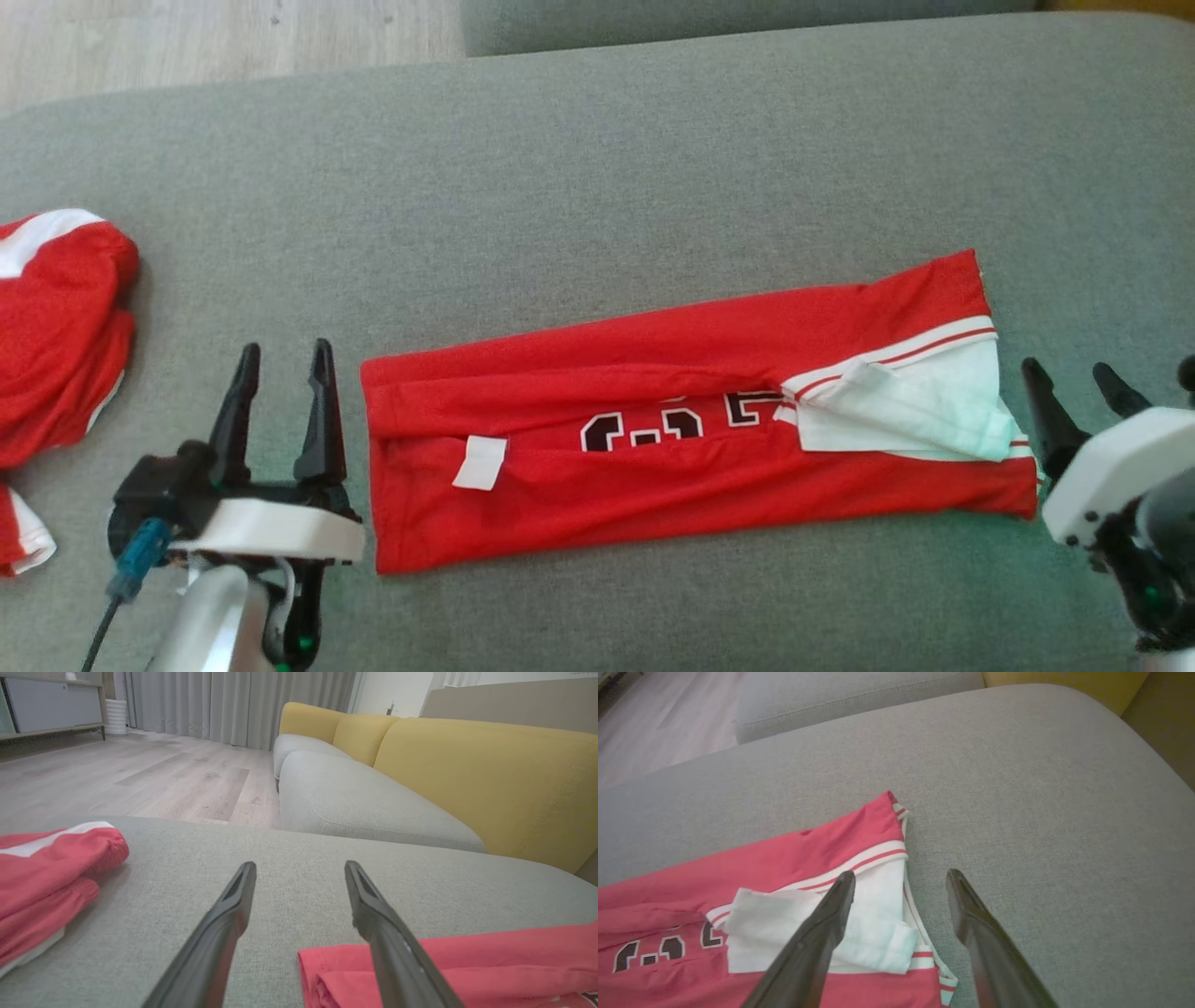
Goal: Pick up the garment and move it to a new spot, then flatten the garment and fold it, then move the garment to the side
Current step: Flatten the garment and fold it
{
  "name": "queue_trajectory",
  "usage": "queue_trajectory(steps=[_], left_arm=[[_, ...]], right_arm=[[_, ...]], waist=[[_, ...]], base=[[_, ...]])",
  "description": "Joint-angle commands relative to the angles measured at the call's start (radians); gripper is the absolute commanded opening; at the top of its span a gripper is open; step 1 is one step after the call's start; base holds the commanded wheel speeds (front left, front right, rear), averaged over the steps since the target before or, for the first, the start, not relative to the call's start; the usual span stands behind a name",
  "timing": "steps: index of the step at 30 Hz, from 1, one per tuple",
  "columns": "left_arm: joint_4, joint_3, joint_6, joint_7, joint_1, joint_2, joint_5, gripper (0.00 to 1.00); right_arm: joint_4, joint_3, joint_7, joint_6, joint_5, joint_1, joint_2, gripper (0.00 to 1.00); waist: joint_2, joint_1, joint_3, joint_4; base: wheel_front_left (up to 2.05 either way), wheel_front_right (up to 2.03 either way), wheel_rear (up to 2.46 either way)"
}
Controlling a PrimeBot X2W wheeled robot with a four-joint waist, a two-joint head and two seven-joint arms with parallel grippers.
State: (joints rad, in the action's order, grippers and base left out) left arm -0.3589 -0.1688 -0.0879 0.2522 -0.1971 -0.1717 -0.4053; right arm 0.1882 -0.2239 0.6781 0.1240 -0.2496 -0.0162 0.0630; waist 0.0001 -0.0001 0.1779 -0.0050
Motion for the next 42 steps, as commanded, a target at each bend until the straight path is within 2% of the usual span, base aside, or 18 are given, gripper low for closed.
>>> queue_trajectory(steps=[1, 7, 13, 16, 22, 23, 24, 25, 26, 32, 39, 42], left_arm=[[0.038, 0.044, 0.007, 0.009, -0.022, -0.012, 0.013, 1.0], [0.036, 0.048, 0.007, 0.009, -0.051, -0.027, 0.036, 1.0], [0.033, 0.046, 0.007, 0.009, -0.064, -0.027, 0.038, 1.0], [0.032, 0.043, 0.008, 0.009, -0.064, -0.021, 0.036, 1.0], [0.026, 0.041, 0.006, 0.01, -0.064, -0.013, 0.032, 1.0], [0.025, 0.042, 0.006, 0.01, -0.063, -0.012, 0.031, 1.0], [0.025, 0.043, 0.006, 0.01, -0.062, -0.012, 0.03, 1.0], [0.024, 0.044, 0.005, 0.01, -0.061, -0.013, 0.029, 1.0], [0.024, 0.044, 0.004, 0.01, -0.061, -0.013, 0.027, 1.0], [0.024, 0.043, 0.005, 0.01, -0.062, -0.012, 0.026, 1.0], [0.025, 0.042, 0.004, 0.01, -0.061, -0.012, 0.025, 1.0], [0.027, 0.043, 0.004, 0.01, -0.058, -0.012, 0.025, 1.0]], right_arm=[[-0.002, 0.013, -0.03, 0.007, 0.018, -0.059, 0.002, 1.0], [-0.239, -0.014, -0.149, 0.007, 0.052, -0.152, -0.008, 1.0], [-0.459, 0.014, -0.235, 0.007, 0.052, -0.25, -0.011, 1.0], [-0.546, 0.038, -0.236, 0.007, 0.075, -0.281, -0.006, 1.0], [-0.646, 0.13, -0.136, 0.007, 0.082, -0.28, 0.032, 1.0], [-0.649, 0.137, -0.125, 0.007, 0.075, -0.277, 0.037, 0.91], [-0.649, 0.142, -0.117, 0.007, 0.07, -0.274, 0.043, 0.62], [-0.647, 0.149, -0.114, 0.007, 0.067, -0.272, 0.049, 0.03], [-0.644, 0.156, -0.112, 0.007, 0.065, -0.272, 0.057, 0.0], [-0.596, 0.127, -0.146, 0.007, 0.077, -0.305, 0.089, 0.0], [-0.463, 0.013, -0.11, 0.007, 0.155, -0.294, 0.151, 0.0], [-0.365, -0.067, -0.089, 0.007, 0.192, -0.266, 0.176, 0.0]], waist=[[-0.0001, 0.0001, -0.004, 0.002], [-0.0001, 0.0001, -0.002, 0.012], [-0.0001, 0.0001, 0.018, 0.022], [-0.0001, 0.0001, 0.025, 0.031], [-0.0001, 0.0001, 0.027, 0.041], [-0.0001, 0.0001, 0.027, 0.04], [-0.0001, 0.0001, 0.027, 0.039], [-0.0001, 0.0001, 0.028, 0.036], [-0.0001, 0.0001, 0.029, 0.033], [-0.0001, 0.0001, 0.033, 0.008], [-0.0001, 0.0001, 0.027, -0.006], [-0.0001, 0.0001, 0.024, -0.011]], base=[[0.0, 0.0, 0.0], [0.0, 0.0, 0.0], [0.0, 0.0, 0.0], [0.0, 0.0, 0.0], [0.0, 0.0, 0.0], [0.0, 0.0, 0.0], [0.0, 0.0, 0.0], [0.0, 0.0, 0.0], [0.0, 0.0, 0.0], [0.0, 0.0, 0.0], [0.0, 0.0, 0.0], [0.0, 0.0, 0.0]])
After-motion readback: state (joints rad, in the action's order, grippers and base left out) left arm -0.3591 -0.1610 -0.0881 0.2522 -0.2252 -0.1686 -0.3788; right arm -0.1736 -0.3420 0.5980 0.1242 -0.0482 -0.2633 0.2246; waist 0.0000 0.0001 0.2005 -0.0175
